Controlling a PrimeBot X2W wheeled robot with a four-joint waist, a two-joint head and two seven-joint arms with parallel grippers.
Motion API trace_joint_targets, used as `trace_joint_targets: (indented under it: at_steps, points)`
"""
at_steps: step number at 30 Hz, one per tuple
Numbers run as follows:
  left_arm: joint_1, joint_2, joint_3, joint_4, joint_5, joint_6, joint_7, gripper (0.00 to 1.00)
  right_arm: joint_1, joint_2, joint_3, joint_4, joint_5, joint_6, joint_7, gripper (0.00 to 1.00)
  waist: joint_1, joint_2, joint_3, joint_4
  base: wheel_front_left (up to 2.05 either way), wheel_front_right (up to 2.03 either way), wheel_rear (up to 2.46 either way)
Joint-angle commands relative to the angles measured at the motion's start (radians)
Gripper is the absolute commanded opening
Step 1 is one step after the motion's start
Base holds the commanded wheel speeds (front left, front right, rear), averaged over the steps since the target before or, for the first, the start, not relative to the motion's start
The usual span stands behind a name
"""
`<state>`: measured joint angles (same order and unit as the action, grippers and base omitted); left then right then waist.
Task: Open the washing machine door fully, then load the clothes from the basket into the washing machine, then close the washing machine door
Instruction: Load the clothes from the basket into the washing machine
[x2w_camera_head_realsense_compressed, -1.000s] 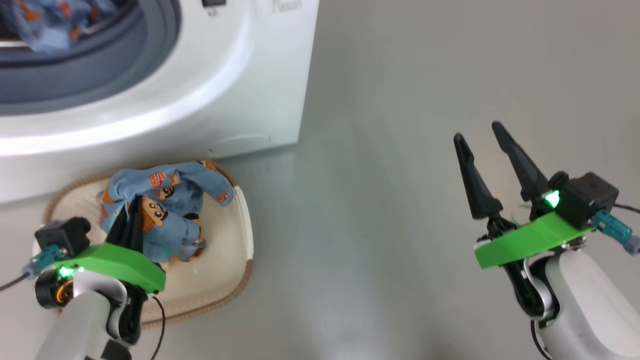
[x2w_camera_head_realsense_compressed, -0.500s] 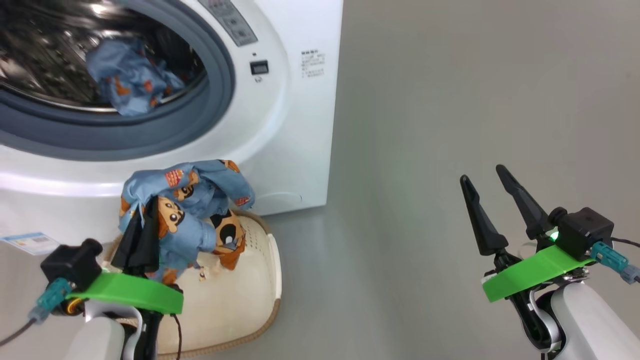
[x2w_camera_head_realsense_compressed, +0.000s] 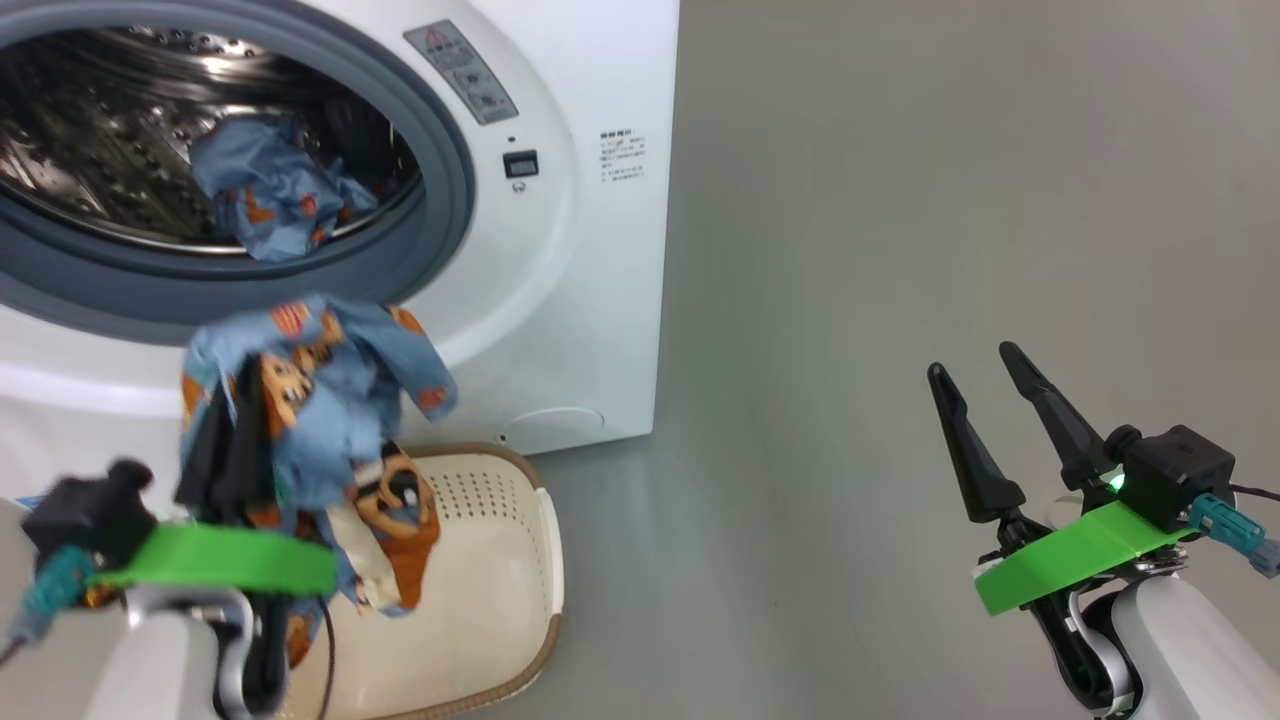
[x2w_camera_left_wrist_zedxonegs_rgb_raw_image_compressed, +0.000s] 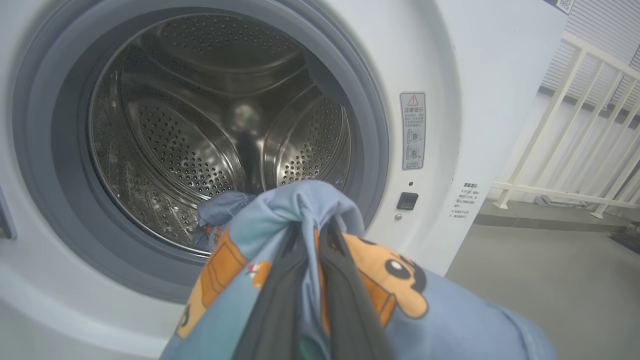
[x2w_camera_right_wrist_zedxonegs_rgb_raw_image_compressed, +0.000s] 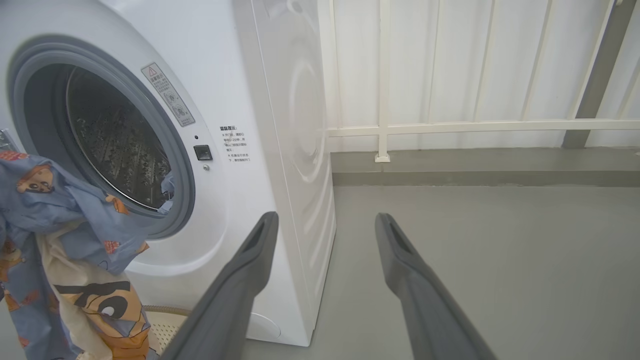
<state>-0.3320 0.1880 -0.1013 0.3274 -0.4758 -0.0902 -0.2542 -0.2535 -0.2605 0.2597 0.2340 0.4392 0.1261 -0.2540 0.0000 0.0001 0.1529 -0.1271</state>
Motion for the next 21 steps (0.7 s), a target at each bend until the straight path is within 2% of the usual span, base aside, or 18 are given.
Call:
trace_joint_targets:
  at_steps: [1, 9, 21]
  points:
    - [-0.056, 0.025, 0.039, -0.03, 0.018, 0.005, -0.008, 0.0, 0.001, -0.016, 0.018, -0.027, 0.005, 0.005, -0.008, 1.0, 0.0, -0.0001, 0.018, -0.004, 0.0, 0.0, 0.0]
    - [-0.275, 0.067, 0.078, 0.09, 0.039, 0.009, -0.008, 0.0, -0.039, -0.025, 0.024, -0.047, -0.002, 0.005, -0.008, 1.0, 0.0, -0.0001, 0.137, -0.029, 0.0, 0.0, 0.0]
    - [-0.683, 0.163, 0.074, 0.48, 0.069, -0.005, -0.008, 0.0, -0.115, -0.021, 0.012, -0.096, -0.02, 0.005, -0.008, 1.0, 0.0, -0.0001, 0.399, -0.107, 0.0, 0.0, 0.0]
